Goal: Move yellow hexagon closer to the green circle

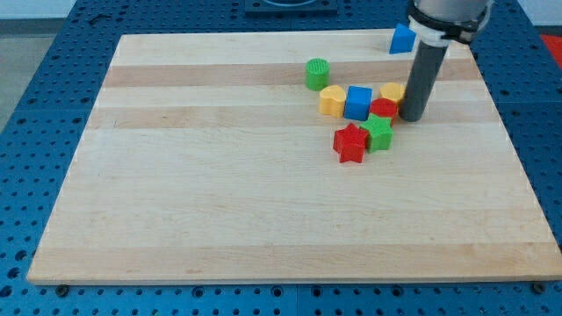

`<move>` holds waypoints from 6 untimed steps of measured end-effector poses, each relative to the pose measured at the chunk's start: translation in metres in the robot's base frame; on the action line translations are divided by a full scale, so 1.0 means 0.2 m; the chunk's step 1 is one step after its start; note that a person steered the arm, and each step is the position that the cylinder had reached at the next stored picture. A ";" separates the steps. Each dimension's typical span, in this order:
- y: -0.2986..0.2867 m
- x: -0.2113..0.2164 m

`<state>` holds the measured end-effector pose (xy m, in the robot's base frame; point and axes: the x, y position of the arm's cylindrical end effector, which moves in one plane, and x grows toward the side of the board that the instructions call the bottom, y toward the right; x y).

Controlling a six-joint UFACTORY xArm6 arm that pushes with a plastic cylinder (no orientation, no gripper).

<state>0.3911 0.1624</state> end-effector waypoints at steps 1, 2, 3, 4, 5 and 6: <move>-0.07 -0.03; -0.13 -0.08; -0.14 -0.14; -0.14 -0.19; -0.13 -0.20; -0.06 -0.20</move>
<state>0.3514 0.1502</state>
